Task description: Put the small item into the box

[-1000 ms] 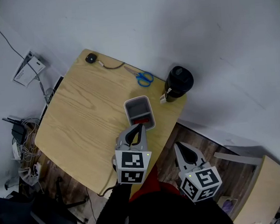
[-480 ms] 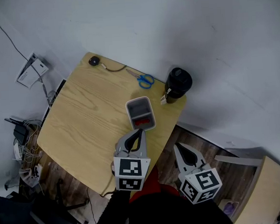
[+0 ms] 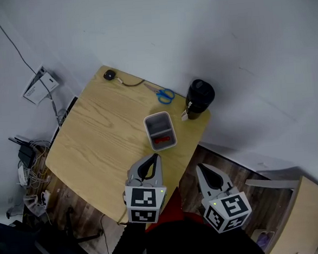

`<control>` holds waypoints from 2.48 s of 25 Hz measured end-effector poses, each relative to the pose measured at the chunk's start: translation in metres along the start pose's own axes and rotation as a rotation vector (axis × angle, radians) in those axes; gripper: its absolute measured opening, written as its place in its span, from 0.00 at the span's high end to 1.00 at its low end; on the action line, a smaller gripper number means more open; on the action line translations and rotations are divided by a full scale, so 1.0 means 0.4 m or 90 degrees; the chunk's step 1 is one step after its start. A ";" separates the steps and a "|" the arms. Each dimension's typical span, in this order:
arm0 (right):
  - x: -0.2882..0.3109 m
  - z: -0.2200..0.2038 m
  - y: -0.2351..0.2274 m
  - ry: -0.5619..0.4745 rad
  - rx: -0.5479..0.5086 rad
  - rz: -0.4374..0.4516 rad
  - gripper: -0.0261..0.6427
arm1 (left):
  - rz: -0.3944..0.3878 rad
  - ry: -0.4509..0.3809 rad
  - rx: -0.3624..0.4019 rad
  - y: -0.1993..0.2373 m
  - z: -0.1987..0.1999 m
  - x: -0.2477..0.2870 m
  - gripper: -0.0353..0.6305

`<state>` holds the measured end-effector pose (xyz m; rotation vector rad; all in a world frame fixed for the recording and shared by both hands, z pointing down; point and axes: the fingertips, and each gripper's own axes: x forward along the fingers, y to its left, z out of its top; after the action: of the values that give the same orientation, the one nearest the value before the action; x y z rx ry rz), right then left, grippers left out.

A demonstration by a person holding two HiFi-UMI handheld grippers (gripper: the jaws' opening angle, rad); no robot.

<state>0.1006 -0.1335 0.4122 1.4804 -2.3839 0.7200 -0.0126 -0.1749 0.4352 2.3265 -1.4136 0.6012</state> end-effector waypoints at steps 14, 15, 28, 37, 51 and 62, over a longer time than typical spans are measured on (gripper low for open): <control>-0.075 -0.030 0.041 -0.025 -0.006 0.009 0.95 | 0.014 -0.022 0.015 -0.031 -0.020 -0.089 0.94; -0.082 -0.032 0.045 -0.027 -0.006 0.008 0.95 | 0.014 -0.024 0.013 -0.033 -0.021 -0.098 0.94; -0.214 -0.086 0.119 -0.056 -0.016 0.025 0.95 | 0.029 -0.054 0.027 -0.094 -0.051 -0.238 0.94; -0.302 -0.116 0.163 -0.078 -0.021 0.032 0.95 | 0.051 -0.067 0.012 -0.101 -0.101 -0.364 0.94; -0.364 -0.161 0.234 -0.084 -0.026 0.039 0.95 | 0.082 -0.083 0.005 -0.082 -0.156 -0.510 0.94; -0.326 -0.164 0.346 -0.090 -0.042 0.030 0.95 | 0.071 -0.093 0.008 0.014 -0.185 -0.568 0.94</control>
<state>0.0339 0.0516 0.3705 1.4988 -2.5295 0.5578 -0.1239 0.0293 0.3793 2.3553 -1.6179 0.4812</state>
